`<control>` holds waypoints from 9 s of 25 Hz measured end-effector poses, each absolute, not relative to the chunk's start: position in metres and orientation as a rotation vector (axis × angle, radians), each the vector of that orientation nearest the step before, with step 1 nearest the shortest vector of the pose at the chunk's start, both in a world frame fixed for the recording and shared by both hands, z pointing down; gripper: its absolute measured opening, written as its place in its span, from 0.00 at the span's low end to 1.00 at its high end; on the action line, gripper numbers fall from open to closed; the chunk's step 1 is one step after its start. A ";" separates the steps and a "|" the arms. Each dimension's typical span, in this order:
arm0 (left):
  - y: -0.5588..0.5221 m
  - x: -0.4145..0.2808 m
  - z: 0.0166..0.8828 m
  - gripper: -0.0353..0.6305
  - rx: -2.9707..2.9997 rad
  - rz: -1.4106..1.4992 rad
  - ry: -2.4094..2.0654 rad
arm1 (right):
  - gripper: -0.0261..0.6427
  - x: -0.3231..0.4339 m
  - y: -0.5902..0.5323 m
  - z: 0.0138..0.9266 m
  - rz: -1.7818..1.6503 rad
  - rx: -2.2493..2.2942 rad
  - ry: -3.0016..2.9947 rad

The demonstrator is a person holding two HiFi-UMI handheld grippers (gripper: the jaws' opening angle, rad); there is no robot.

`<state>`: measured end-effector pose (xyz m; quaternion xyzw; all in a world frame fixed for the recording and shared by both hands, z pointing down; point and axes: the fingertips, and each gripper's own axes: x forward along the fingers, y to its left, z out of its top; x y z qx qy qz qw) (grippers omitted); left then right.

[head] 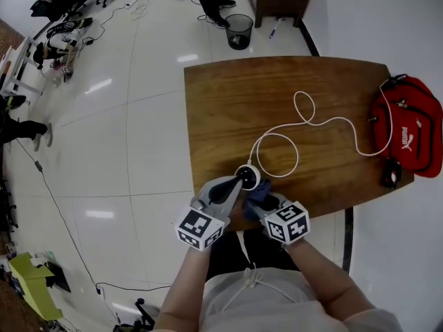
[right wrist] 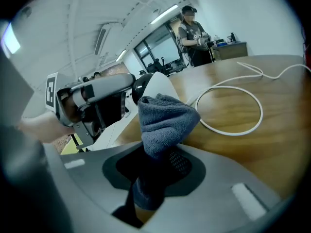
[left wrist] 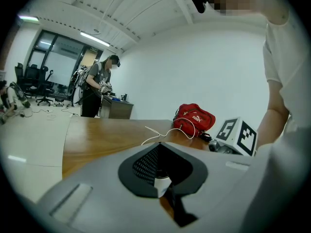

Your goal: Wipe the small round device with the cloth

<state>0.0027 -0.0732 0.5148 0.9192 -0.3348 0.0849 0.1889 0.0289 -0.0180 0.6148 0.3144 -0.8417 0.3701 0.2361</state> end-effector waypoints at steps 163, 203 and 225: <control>-0.055 -0.034 0.512 0.06 2.572 0.361 -0.887 | 0.19 0.018 -0.014 0.559 0.783 0.842 -2.403; -0.055 -0.043 0.529 0.06 2.480 0.373 -1.039 | 0.20 -0.015 -0.131 0.506 0.542 0.670 -2.386; -0.064 -0.033 0.527 0.06 2.503 0.358 -1.026 | 0.20 0.018 -0.097 0.485 0.859 0.723 -2.525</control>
